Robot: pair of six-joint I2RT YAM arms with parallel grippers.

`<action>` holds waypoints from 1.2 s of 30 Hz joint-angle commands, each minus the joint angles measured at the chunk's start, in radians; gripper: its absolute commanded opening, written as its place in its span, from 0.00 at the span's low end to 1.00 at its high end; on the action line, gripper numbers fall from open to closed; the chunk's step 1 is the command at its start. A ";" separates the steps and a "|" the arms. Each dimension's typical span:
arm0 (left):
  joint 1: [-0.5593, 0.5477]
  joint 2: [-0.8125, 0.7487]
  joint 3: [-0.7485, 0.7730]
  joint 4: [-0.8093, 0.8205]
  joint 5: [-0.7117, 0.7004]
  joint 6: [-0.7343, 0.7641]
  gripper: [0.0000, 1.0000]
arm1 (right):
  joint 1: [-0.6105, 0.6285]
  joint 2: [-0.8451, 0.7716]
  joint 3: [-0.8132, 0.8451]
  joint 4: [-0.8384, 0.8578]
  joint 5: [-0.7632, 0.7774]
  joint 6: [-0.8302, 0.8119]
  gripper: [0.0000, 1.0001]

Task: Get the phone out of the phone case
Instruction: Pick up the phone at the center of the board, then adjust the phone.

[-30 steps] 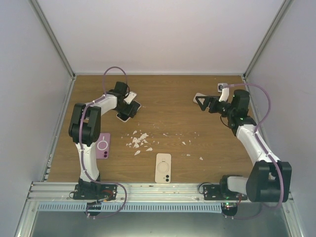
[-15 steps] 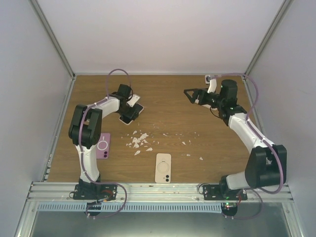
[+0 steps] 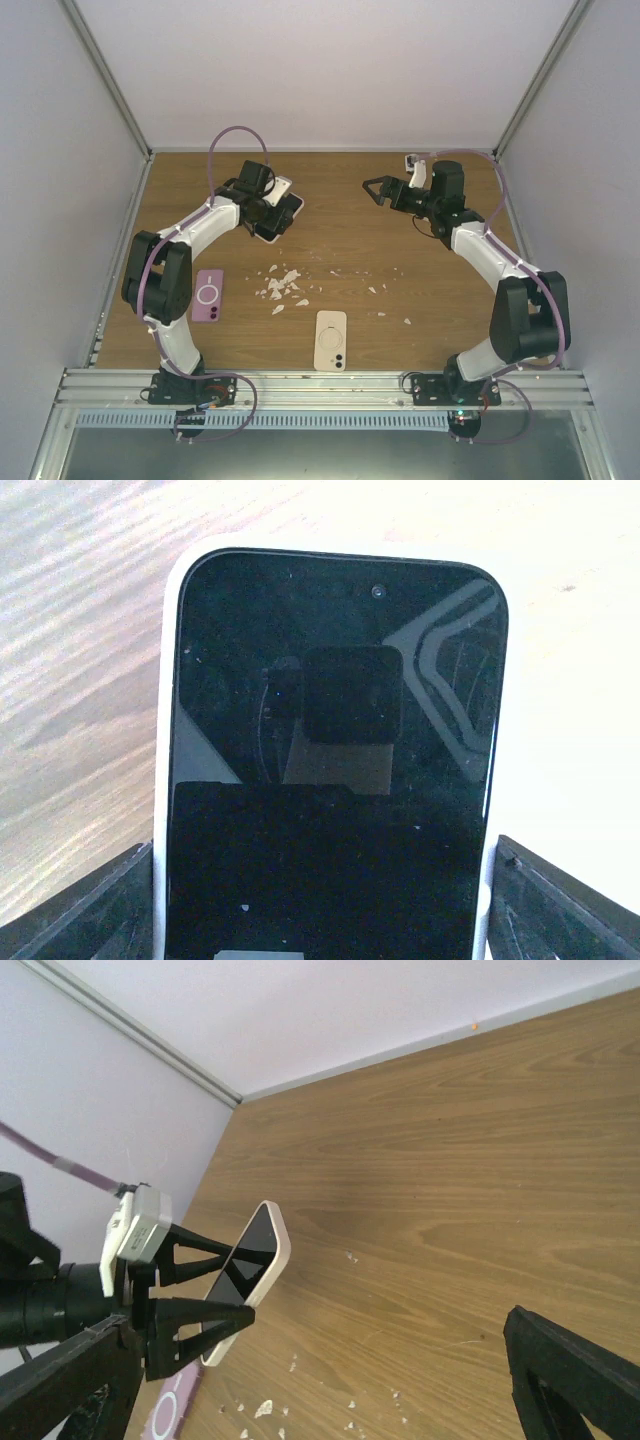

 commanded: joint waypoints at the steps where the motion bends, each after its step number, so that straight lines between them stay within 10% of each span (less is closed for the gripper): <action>1: -0.052 -0.083 0.030 0.078 0.015 -0.033 0.52 | 0.021 0.018 0.016 0.049 -0.025 0.100 0.97; 17: -0.219 -0.203 0.092 0.131 0.007 -0.044 0.51 | 0.135 0.012 -0.026 0.122 -0.028 0.175 0.84; 36: -0.303 -0.233 0.155 0.120 -0.045 -0.027 0.51 | 0.184 0.016 -0.045 0.211 -0.085 0.290 0.40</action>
